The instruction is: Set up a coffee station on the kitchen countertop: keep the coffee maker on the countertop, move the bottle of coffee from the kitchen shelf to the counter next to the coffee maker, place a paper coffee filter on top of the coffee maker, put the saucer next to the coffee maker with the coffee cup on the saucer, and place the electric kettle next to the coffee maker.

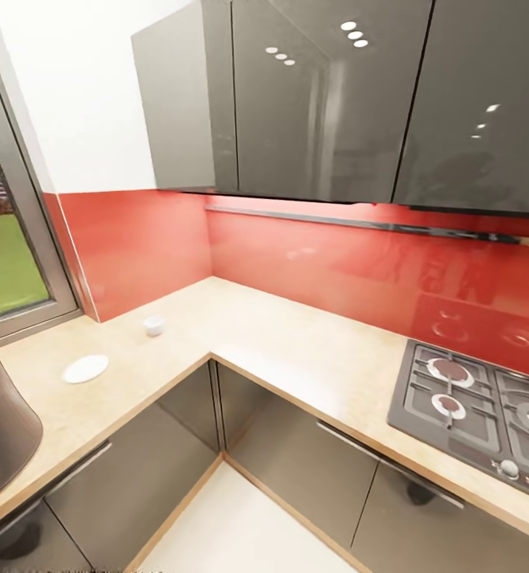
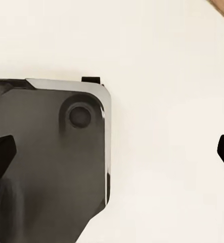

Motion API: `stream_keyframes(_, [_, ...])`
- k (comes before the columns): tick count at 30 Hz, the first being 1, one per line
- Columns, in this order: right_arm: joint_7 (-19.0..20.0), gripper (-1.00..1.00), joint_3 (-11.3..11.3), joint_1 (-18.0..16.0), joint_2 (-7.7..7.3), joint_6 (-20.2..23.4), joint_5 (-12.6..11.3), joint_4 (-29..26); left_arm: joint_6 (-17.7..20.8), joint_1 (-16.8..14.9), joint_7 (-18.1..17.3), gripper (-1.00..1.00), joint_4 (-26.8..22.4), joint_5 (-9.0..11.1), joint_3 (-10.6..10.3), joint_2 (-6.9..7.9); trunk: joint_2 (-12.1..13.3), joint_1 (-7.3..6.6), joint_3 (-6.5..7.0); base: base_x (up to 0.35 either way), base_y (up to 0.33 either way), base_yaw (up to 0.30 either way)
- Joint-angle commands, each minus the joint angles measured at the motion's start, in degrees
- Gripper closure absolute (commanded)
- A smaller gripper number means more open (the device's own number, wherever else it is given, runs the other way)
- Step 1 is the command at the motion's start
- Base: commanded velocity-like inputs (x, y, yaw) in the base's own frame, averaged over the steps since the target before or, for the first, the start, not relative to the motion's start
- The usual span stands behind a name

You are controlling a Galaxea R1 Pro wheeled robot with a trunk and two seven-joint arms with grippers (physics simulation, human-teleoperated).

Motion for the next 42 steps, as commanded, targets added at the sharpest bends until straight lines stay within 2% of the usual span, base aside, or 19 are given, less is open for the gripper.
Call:
stream_keyframes(1, [0.0,-1.0,0.0,0.0,0.0,-0.2,0.0,0.0,-0.3,-0.1,0.0,-1.0,0.2,0.2,-0.5,-0.05,-0.1,0.04,-0.07,0.0,0.0,0.231])
stream_keyframes(7, [0.0,-1.0,0.0,0.0,0.01,-0.2,0.0,0.0,-0.3,-0.1,0.0,-1.0,0.2,0.2,-0.5,-0.14,-0.1,0.04,0.24,0.063,-0.081,0.231])
stream_keyframes(26, [0.0,-1.0,0.0,0.0,0.05,-0.2,0.0,0.0,-0.3,-0.1,0.1,-1.0,0.2,0.3,-0.4,-0.23,-0.1,0.04,1.12,0.156,-0.217,0.241])
stream_keyframes(42, [0.0,-1.0,0.0,0.0,0.1,-0.2,0.1,0.0,-0.3,-0.1,0.0,-1.0,0.1,0.3,-0.5,-0.24,-0.1,0.04,1.69,0.033,-0.027,0.256])
